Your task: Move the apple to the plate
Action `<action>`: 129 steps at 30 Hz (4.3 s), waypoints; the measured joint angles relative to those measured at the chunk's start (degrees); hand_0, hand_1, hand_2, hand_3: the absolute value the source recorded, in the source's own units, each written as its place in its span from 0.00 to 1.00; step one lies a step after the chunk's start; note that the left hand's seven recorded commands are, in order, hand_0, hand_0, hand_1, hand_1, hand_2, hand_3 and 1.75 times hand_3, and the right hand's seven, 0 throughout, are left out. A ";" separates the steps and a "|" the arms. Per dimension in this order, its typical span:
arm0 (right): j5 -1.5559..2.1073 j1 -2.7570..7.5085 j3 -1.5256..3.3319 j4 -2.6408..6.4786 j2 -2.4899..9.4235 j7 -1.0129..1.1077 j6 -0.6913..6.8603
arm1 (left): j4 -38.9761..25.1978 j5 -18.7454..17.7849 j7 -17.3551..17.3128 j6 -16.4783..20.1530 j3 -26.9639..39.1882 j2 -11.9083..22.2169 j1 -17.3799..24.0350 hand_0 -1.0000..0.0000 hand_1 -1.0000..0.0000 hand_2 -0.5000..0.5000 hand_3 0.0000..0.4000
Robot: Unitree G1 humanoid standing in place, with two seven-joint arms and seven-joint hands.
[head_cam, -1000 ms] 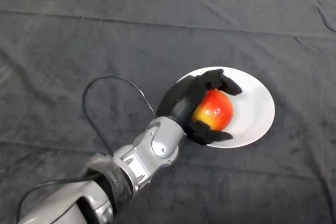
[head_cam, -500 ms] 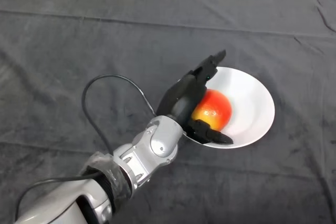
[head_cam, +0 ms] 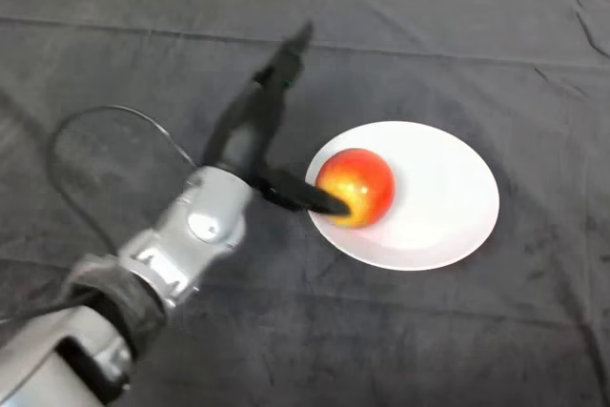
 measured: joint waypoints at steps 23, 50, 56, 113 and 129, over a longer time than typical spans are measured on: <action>-0.02 0.00 0.07 0.00 0.01 0.03 0.01 | -15.27 -6.13 3.39 -4.11 26.27 12.85 23.61 1.00 1.00 0.50 0.00; -0.03 0.03 0.07 0.00 0.01 -0.05 0.02 | -14.41 -18.27 -2.24 -14.64 55.79 14.20 44.48 1.00 1.00 0.50 0.00; -0.03 0.03 0.06 0.00 0.01 -0.05 0.02 | -9.27 -19.46 -3.19 -15.44 58.68 14.19 44.44 1.00 1.00 0.50 0.00; -0.03 0.03 0.05 0.00 0.01 -0.05 0.02 | 0.86 -18.17 -11.75 -18.23 67.09 11.63 37.17 1.00 1.00 0.50 0.00; -0.03 0.03 0.05 0.00 0.01 -0.05 0.02 | 0.86 -16.38 -12.68 -17.79 68.82 10.73 37.00 1.00 1.00 0.50 0.00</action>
